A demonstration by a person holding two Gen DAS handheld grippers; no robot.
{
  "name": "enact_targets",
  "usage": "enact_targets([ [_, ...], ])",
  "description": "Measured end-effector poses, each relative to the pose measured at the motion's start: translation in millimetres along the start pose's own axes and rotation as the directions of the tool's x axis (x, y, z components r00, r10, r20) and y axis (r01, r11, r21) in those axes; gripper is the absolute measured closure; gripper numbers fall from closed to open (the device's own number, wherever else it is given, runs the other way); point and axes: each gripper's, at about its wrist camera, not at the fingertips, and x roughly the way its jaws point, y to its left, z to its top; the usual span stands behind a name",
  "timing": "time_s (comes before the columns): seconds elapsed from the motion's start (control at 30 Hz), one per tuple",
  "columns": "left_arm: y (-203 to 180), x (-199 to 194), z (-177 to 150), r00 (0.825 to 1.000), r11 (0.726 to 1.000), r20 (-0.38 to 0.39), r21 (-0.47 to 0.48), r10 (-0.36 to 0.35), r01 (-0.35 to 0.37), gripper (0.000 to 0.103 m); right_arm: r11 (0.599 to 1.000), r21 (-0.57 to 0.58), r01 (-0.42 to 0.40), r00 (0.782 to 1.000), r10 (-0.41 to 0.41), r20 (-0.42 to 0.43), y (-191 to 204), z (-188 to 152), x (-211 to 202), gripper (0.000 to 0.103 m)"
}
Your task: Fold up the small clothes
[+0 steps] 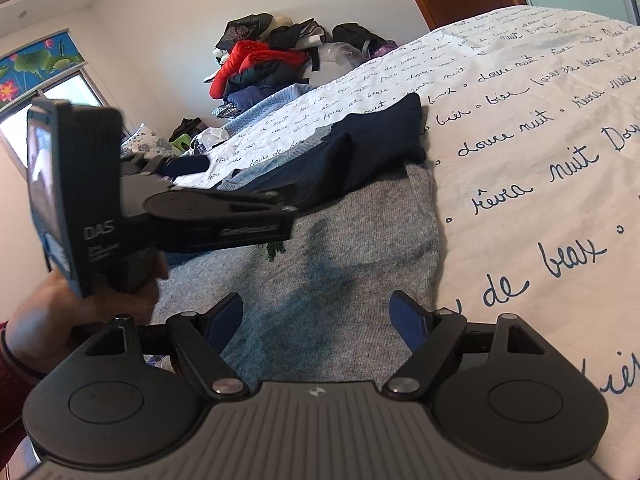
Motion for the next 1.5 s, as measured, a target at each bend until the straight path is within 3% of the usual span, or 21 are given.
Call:
enact_targets([
  [0.43, 24, -52, -43, 0.997, 0.986, -0.07, -0.165, 0.023, -0.034, 0.009, 0.998, -0.066, -0.008, 1.0, 0.008, 0.001, 24, -10, -26, 0.022],
  [0.67, 35, -80, -66, 0.995, 0.955, -0.104, -0.294, 0.011, -0.041, 0.008, 0.996, -0.092, -0.011, 1.0, 0.01, -0.015, 36, -22, -44, 0.022],
  [1.1, 35, -131, -102, 0.991, 0.913, -0.133, -0.402, 0.008, -0.062, 0.008, 0.987, -0.155, -0.037, 0.999, 0.032, -0.031, 58, -47, -74, 0.016],
  [1.4, 23, -165, -131, 0.991, 0.905, -0.13, -0.418, 0.034, -0.086, 0.008, 0.985, -0.16, -0.06, 0.997, 0.05, -0.067, 68, -65, -81, 0.016],
  [1.5, 19, -181, -142, 0.992, 0.913, -0.121, -0.399, 0.035, -0.08, 0.008, 0.987, -0.146, -0.072, 0.994, 0.058, -0.096, 65, -69, -79, 0.016],
])
